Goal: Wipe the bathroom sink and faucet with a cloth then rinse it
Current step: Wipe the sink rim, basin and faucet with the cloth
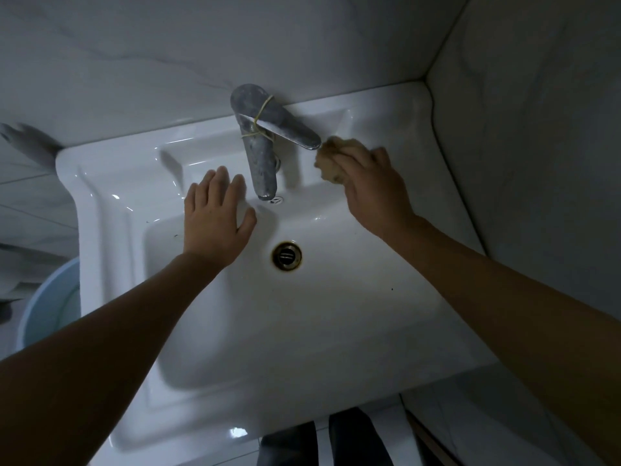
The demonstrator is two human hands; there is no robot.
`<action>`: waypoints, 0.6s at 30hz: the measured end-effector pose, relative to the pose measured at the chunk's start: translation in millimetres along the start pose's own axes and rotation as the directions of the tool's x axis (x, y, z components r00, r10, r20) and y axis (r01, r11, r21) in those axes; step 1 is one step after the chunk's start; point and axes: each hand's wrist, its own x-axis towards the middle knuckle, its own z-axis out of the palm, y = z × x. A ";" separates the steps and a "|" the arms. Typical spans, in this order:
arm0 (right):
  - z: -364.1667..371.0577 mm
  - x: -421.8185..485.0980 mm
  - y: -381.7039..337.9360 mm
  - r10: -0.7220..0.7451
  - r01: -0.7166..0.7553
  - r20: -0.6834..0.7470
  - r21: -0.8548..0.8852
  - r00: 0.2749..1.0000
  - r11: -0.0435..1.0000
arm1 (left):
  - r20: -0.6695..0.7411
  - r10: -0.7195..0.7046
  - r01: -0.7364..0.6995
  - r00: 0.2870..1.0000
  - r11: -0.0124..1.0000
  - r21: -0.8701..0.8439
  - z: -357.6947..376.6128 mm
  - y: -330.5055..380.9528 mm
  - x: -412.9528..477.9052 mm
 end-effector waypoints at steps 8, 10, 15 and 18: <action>34.8 27.5 -19.1 -0.064 0.059 -0.018 -0.197 0.998 0.979 | 0.016 0.012 -0.012 1.000 1.000 0.002 -1.7 -0.2 -1.4; 26.7 21.5 2.8 -0.085 0.084 0.007 -0.246 0.996 0.966 | 0.018 0.011 -0.011 1.000 1.000 0.003 -3.0 0.0 -1.0; 7.2 -10.6 55.7 -0.030 0.032 0.011 -0.327 0.999 0.944 | 0.026 0.019 -0.019 0.999 1.000 0.010 -6.2 0.4 -0.9; -5.0 -26.8 66.2 -0.001 0.020 0.053 -0.350 0.999 0.937 | 0.061 0.039 -0.041 0.997 0.999 0.027 -12.9 1.0 0.8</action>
